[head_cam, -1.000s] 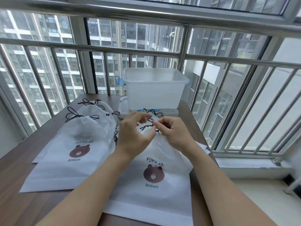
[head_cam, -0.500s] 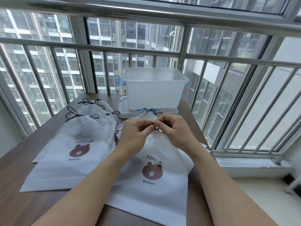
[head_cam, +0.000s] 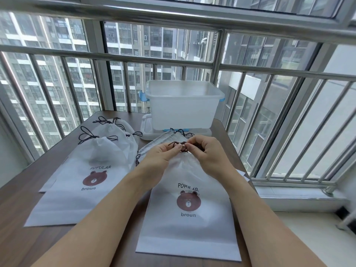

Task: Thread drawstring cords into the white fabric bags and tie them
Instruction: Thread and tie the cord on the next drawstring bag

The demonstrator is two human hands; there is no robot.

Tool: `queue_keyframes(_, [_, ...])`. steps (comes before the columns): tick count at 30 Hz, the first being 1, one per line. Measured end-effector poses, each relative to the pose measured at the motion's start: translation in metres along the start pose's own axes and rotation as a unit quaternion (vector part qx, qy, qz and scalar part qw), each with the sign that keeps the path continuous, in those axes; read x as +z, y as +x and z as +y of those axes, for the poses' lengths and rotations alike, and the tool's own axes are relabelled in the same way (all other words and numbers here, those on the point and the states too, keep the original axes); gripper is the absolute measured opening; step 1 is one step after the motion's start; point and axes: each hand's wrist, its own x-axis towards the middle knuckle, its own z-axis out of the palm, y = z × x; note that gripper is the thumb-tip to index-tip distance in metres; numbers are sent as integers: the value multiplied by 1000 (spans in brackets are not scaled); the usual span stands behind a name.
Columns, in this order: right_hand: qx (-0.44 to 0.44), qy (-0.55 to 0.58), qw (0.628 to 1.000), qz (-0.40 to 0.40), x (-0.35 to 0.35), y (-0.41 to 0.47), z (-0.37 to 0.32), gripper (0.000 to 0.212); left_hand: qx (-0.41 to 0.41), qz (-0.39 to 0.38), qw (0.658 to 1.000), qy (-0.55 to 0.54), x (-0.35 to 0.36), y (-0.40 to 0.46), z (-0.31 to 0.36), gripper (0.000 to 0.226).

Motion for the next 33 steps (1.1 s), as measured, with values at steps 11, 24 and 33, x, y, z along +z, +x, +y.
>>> queue_keyframes(11, [13, 22, 1000, -17, 2, 2, 6, 11, 92, 76, 986, 117, 5, -1, 0, 18])
queue_keyframes(24, [28, 20, 998, -54, 1, 1, 3, 14, 274, 116, 890, 345, 0, -7, -1, 31])
queue_keyframes(33, [120, 178, 973, -81, -5, -2, -6, 22, 330, 131, 866, 353, -3, -3, -1, 19])
